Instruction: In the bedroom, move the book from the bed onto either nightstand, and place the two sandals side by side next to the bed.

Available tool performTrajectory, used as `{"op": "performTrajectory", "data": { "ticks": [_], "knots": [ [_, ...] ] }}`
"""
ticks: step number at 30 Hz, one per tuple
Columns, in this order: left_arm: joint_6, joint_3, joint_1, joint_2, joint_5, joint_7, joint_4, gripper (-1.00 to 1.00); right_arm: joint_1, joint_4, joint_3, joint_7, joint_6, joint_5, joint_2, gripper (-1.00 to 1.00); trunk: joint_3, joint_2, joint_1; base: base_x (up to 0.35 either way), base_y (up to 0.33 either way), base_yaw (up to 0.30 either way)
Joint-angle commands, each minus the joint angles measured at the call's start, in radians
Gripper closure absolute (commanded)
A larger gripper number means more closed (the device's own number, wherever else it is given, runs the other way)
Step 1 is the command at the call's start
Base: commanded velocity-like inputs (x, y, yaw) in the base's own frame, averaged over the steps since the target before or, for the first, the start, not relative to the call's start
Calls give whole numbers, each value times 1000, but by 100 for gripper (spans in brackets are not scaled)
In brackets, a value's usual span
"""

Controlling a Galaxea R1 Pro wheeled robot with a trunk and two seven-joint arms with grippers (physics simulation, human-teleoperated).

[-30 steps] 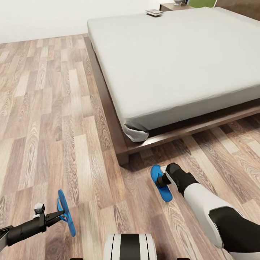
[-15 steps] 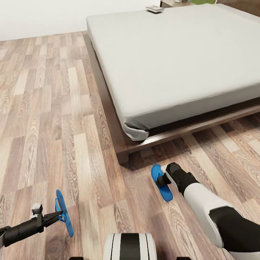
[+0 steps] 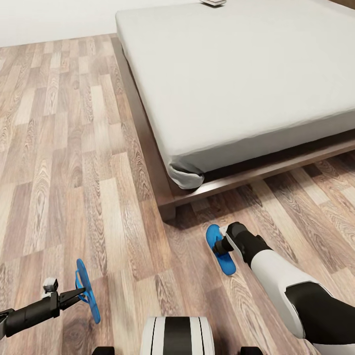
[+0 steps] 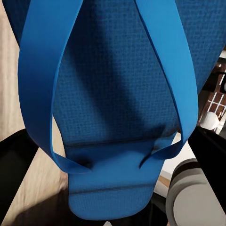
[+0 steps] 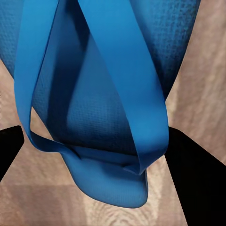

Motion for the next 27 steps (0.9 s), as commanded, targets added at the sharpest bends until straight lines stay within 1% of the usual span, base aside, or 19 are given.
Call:
{"op": "performTrajectory", "data": {
  "ticks": [1,7,15,27],
  "knots": [
    [11,-7,0,0,7,-3,0,100,0,-1,4,9,4,10,0,100,-1,0,0,0,0,0],
    [11,-7,0,0,7,-3,0,100,0,-1,3,8,4,11,-1,100,-1,0,0,0,0,0],
    [11,-7,0,0,7,-3,0,100,0,-1,4,9,4,12,-1,100,-32,-2,3,0,0,0],
    [12,-7,0,0,7,-3,1,100,0,-1,2,9,4,12,-1,100,-32,-2,3,0,0,0]
  ]
}}
